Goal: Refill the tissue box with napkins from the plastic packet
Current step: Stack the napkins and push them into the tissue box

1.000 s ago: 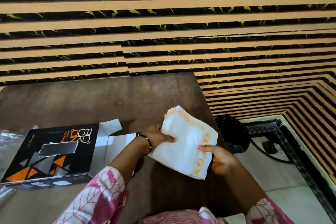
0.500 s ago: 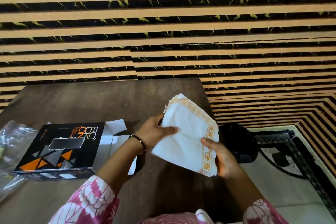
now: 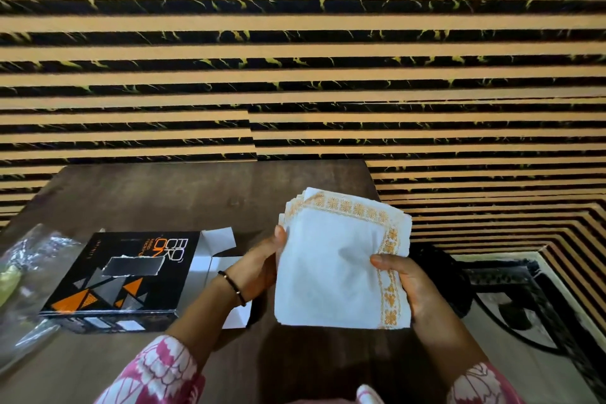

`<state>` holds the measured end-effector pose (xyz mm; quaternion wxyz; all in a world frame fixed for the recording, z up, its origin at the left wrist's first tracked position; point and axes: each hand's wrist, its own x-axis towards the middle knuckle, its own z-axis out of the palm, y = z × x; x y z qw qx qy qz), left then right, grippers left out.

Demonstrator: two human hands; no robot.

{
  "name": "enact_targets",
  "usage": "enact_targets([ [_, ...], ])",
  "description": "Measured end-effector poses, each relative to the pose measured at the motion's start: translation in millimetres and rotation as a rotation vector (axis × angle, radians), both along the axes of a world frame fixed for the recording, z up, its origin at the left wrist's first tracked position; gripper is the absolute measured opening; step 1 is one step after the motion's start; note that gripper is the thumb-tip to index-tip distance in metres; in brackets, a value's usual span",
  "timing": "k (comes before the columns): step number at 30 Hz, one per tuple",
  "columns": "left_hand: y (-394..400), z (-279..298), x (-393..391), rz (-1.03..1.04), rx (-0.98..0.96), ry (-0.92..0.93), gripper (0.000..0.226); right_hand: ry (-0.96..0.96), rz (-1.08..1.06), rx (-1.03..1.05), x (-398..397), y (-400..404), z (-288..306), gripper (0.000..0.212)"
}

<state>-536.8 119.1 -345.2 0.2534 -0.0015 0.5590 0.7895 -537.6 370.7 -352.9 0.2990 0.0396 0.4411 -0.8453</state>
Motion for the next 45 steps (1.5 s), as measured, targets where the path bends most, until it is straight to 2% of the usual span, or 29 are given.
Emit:
enact_targets([
  [3,-4.0,5.5,0.9,-0.022,-0.052,-0.048,0.091,0.014,0.014,0.047,-7.6,2.5,1.2,0.065],
  [6,-6.7,7.9,3.3,-0.032,-0.17,-0.043,0.065,0.02,0.032,0.115,-10.3,4.2,0.2,0.064],
  [11,2.9,10.9,8.0,-0.024,-0.525,0.131,0.042,-0.004,0.0,0.269,-4.4,-5.9,-14.0,0.073],
  [13,3.4,9.7,5.2,0.046,-0.647,0.211,0.047,-0.035,-0.011,0.291,0.0,-11.1,-19.7,0.062],
  [15,0.1,10.5,3.1,0.083,-0.714,0.255,0.063,-0.07,-0.023,0.319,4.1,-14.4,-23.8,0.048],
  [17,-3.9,11.9,3.7,0.089,-0.751,0.265,0.083,-0.114,-0.013,0.335,7.6,-18.1,-26.6,0.046],
  [19,-4.5,12.5,5.4,0.093,-0.781,0.285,0.088,-0.115,-0.018,0.334,8.0,-20.8,-28.2,0.049],
  [21,-5.7,12.8,7.3,0.143,-0.698,0.244,0.08,-0.06,-0.052,0.305,6.6,-19.3,-26.4,0.05],
  [23,-11.2,17.3,7.9,0.203,-0.498,0.099,0.068,0.0,-0.062,0.212,5.2,-15.2,-20.5,0.05],
  [25,-20.6,23.0,8.2,0.156,-0.378,0.002,0.056,0.045,-0.029,0.127,3.2,-11.8,-11.8,0.057],
  [28,-31.2,26.8,12.2,-0.016,-0.382,-0.055,0.048,0.077,0.022,0.115,-0.8,-13.0,-6.0,0.067],
  [30,-35.3,26.0,13.9,-0.046,-0.392,-0.047,0.045,0.069,0.048,0.136,-1.8,-16.8,-4.9,0.072],
  [34,-40.3,32.0,17.2,-0.04,-0.422,0.068,0.042,0.021,0.105,0.133,1.9,-20.6,-3.6,0.07],
  [38,-51.5,35.8,17.6,-0.037,-0.391,0.055,0.045,-0.04,0.145,0.026,7.9,-35.5,3.1,0.055],
  [45,-53.9,32.6,23.2,0.068,-0.164,-0.05,0.049,-0.005,0.064,0.122,15.1,-72.7,7.9,0.073],
])
